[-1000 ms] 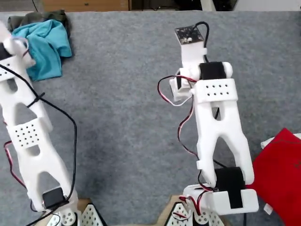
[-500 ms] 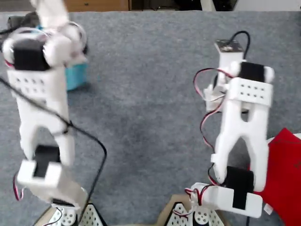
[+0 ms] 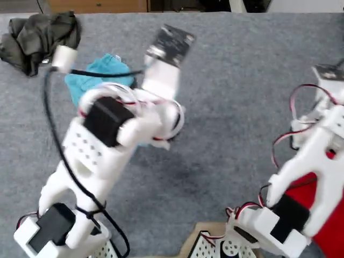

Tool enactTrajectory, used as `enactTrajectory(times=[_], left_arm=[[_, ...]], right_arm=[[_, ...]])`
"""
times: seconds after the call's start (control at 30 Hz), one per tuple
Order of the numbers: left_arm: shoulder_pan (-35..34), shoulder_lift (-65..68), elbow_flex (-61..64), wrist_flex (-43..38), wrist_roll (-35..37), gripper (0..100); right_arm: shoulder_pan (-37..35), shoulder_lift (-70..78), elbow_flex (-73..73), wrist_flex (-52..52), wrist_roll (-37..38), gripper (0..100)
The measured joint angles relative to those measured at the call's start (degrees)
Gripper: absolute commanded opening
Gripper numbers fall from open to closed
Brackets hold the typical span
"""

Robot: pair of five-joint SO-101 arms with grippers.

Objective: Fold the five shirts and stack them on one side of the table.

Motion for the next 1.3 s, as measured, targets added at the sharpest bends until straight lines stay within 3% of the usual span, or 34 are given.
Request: enactTrajectory(times=[0.2, 0.6, 0.83, 0.97, 1.07, 1.3], left_arm=[[4.5, 0.0, 8.3, 0.0, -0.3, 2], [13.3, 0.0, 8.6, 0.0, -2.2, 2], [14.1, 0.0, 8.5, 0.0, -2.2, 6], [9.7, -1.1, 5.6, 0.0, -1.9, 15], [2.2, -2.9, 2.3, 0.0, 0.4, 19], [-17.8, -8.0, 0.4, 0.0, 1.5, 20]], right_arm=[[2.9, 0.0, 4.0, 1.3, 1.3, 0.7], [3.0, 0.0, 7.0, 1.3, 1.8, 0.6], [2.6, 0.0, 7.2, 1.6, 1.8, 0.6], [2.6, 0.0, 7.2, 1.6, -0.6, 0.7], [1.8, -0.4, 7.2, 1.6, -3.4, 0.7], [-10.4, -11.7, 7.2, 1.6, -7.0, 0.7]])
